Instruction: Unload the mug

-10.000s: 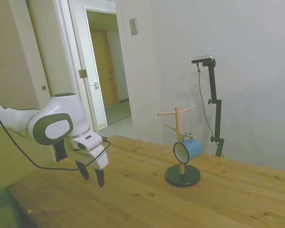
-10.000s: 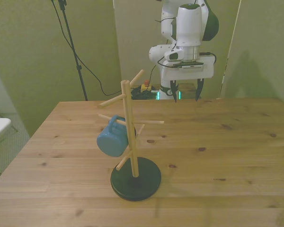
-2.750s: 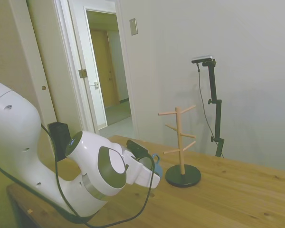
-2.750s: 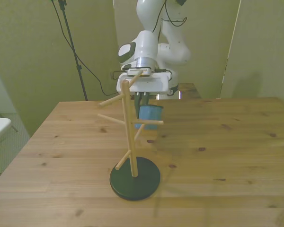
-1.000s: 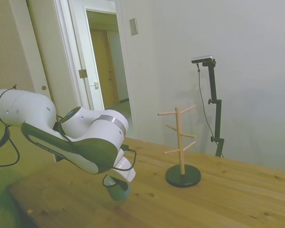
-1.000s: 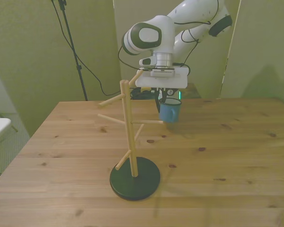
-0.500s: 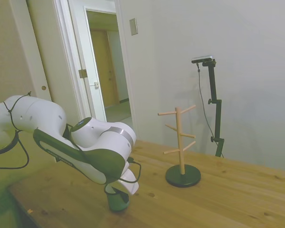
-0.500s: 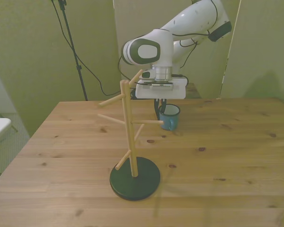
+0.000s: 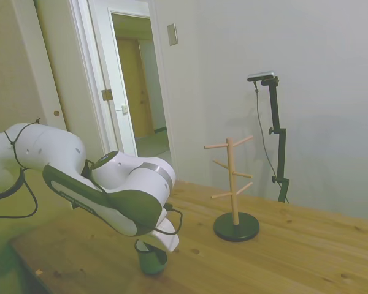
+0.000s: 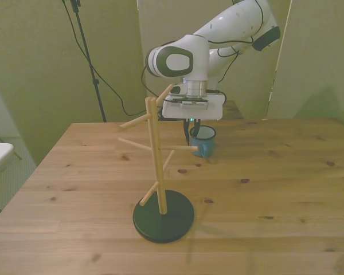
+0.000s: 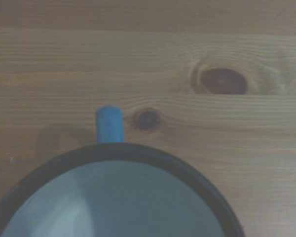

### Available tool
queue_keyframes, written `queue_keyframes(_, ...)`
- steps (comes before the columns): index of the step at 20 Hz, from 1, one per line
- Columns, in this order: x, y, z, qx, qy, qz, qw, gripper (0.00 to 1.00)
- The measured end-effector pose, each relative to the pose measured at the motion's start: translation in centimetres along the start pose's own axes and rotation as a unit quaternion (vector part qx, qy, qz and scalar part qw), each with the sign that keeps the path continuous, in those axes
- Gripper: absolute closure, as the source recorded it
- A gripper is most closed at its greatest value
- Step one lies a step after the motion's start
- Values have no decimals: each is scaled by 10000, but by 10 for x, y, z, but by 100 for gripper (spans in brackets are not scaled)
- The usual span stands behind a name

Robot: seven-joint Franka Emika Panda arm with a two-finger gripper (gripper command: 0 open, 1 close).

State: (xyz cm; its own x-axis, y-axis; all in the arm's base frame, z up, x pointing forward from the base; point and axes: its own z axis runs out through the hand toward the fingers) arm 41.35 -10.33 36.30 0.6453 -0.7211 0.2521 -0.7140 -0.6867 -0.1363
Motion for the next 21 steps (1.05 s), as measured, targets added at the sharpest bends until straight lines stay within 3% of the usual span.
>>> queue_keyframes(9,1,2,-56,246,383,-101,9989,0)
queue_keyframes(15,-31,0,-100,532,538,-337,9966,0)
queue_keyframes(21,-56,8,-99,351,189,-687,9968,0)
